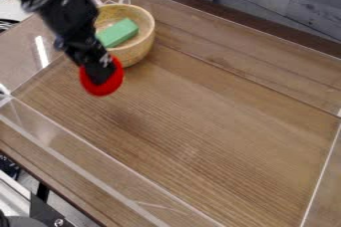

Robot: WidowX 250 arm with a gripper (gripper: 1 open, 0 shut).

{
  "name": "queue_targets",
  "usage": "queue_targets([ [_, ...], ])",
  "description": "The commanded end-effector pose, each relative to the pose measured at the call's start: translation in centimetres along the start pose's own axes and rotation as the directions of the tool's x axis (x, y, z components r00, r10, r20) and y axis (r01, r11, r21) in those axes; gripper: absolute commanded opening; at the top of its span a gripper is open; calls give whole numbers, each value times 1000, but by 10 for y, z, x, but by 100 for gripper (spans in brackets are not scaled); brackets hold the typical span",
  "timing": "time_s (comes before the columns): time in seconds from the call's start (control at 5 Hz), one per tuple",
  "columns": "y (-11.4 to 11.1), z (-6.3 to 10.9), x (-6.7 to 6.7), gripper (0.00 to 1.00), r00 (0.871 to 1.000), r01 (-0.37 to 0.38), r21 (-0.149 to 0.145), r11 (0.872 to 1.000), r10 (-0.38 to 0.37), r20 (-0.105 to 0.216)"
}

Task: Move the red fruit to the right

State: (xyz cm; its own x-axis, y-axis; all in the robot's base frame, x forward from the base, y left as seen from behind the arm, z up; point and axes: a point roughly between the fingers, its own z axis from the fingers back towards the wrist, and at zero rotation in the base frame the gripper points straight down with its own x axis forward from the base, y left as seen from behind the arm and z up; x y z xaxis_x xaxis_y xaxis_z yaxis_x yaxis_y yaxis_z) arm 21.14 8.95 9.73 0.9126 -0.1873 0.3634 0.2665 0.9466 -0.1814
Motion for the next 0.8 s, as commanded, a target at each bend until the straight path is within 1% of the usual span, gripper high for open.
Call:
queue_targets([
  [0.0,8,-19,-8,0,998,60,-12,998,-60,-11],
  [0.2,8,-29,-13,0,999,42,-15,999,-42,-35],
  [0.4,8,-33,-12,100,999,13,-18,1000,-13,-47],
  [0.6,18,-40,-16,100,997,24,-35,999,-27,-67],
])
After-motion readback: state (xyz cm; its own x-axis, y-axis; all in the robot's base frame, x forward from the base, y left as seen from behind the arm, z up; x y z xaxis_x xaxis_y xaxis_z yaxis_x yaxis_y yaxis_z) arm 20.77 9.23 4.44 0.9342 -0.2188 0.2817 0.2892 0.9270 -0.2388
